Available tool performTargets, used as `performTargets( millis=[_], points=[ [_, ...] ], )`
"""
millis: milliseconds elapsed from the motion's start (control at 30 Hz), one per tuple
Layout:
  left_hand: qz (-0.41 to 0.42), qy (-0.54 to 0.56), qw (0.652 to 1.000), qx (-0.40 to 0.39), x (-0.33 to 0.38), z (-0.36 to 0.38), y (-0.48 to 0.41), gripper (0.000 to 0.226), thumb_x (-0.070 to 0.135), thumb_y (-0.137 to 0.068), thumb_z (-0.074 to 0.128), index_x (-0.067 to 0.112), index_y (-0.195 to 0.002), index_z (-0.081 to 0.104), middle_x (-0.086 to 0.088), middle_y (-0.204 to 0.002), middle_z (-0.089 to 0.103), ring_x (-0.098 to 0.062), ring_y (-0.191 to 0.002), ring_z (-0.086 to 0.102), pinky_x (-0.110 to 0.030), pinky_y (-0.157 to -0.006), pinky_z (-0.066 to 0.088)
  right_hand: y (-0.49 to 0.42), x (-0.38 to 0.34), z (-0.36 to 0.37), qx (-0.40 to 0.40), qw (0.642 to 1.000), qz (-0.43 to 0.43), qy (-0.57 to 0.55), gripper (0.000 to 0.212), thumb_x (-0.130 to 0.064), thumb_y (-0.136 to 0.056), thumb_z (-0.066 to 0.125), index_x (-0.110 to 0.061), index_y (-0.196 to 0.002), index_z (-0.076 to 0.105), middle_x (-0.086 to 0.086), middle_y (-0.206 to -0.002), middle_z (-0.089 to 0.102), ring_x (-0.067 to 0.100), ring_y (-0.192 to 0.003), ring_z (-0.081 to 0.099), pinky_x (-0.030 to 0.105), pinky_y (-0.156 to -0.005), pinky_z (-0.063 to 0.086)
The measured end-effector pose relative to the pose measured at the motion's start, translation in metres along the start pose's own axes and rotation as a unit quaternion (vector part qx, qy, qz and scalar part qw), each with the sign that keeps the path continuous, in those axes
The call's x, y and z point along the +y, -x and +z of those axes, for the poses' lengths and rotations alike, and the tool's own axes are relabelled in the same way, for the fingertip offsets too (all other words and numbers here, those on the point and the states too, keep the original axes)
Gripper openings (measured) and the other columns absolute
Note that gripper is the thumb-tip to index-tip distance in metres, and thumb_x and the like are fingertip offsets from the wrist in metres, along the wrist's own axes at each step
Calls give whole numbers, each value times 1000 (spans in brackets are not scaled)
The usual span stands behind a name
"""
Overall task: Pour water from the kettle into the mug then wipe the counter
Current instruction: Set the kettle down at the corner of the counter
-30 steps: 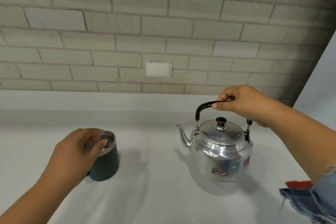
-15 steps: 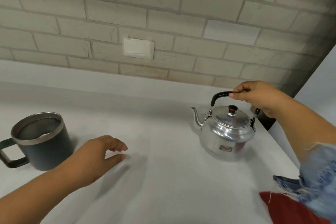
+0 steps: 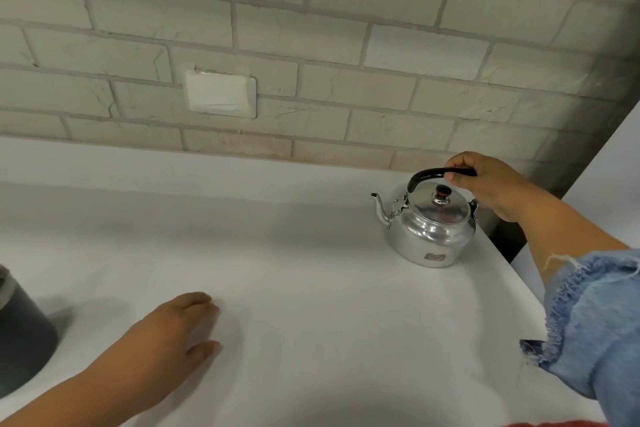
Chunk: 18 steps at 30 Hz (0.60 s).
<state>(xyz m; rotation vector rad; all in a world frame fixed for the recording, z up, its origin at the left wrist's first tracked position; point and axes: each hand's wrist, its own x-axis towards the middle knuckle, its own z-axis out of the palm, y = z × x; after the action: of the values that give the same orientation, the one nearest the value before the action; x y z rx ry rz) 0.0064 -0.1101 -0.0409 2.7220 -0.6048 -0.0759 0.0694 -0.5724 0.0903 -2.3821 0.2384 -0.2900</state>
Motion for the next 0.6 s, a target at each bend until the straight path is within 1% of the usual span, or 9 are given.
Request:
performTargets(
  millis=[67,167,233,300,333,400,467,533,600],
  points=[
    [3,-5,1000,-1,-1,3,-3,57,58,-81,46,34,-133,45,24,-140,34,0,-126,42,-14,-95,35,-5,8,-1,-2,1000,-16,-12,16,-18,-89,61,-33,-84,60,0,-94,60,20,-94,53,33,-81,41],
    [-2,-10,1000,13,-7,7,-7,67,64,-68,38,32,-125,56,21,-134,45,-5,-121,49,-19,-92,41,-10,18,-2,-6,999,-36,-15,17,-19,-89,61,-35,-85,61,-2,-93,61,20,-95,53,33,-87,40],
    [-12,-27,1000,7,-12,10,-9,59,59,-68,43,34,-118,62,22,-127,51,-6,-114,56,-20,-87,46,-13,26,-2,-4,999,-44,-23,17,-20,-89,62,-37,-86,61,-2,-95,61,22,-98,54,37,-91,42],
    [-5,-38,999,-1,-17,10,-11,50,59,-68,44,35,-104,69,20,-114,62,-6,-96,65,-18,-72,50,-14,31,-1,0,998,-48,-36,15,-20,-89,62,-35,-87,63,-1,-97,62,23,-100,55,40,-93,42],
    [-7,-29,1000,-9,-18,9,-11,49,59,-67,42,35,-99,71,19,-108,65,-6,-89,67,-17,-67,51,-13,33,-1,1,998,-47,-44,15,-18,-89,62,-34,-88,63,0,-97,62,23,-100,55,40,-93,43],
    [-18,-26,999,-28,-22,10,-11,48,58,-66,41,35,-94,72,19,-102,66,-6,-83,68,-20,-62,54,-10,35,0,2,997,-39,-67,17,-15,-88,62,-32,-86,63,0,-95,63,21,-96,55,39,-89,44],
    [-14,-37,999,-38,-20,9,-10,45,55,-65,43,33,-91,74,17,-98,68,-7,-77,70,-20,-56,55,-3,35,2,1,995,-26,-98,21,-9,-86,64,-30,-83,64,-3,-90,63,18,-91,55,35,-85,44],
    [-12,-56,998,-40,-18,8,-8,40,51,-64,52,32,-91,74,15,-97,70,-7,-75,70,-18,-55,54,8,37,4,1,993,-11,-116,21,-4,-84,65,-25,-81,65,-3,-87,63,15,-86,56,27,-83,43],
    [-26,-51,997,-43,-20,9,-6,39,45,-62,60,31,-95,73,15,-102,69,-9,-80,70,-20,-60,54,19,41,7,-8,993,3,-118,19,-2,-81,68,-21,-80,67,-2,-86,64,14,-84,58,23,-80,43]
  ],
)
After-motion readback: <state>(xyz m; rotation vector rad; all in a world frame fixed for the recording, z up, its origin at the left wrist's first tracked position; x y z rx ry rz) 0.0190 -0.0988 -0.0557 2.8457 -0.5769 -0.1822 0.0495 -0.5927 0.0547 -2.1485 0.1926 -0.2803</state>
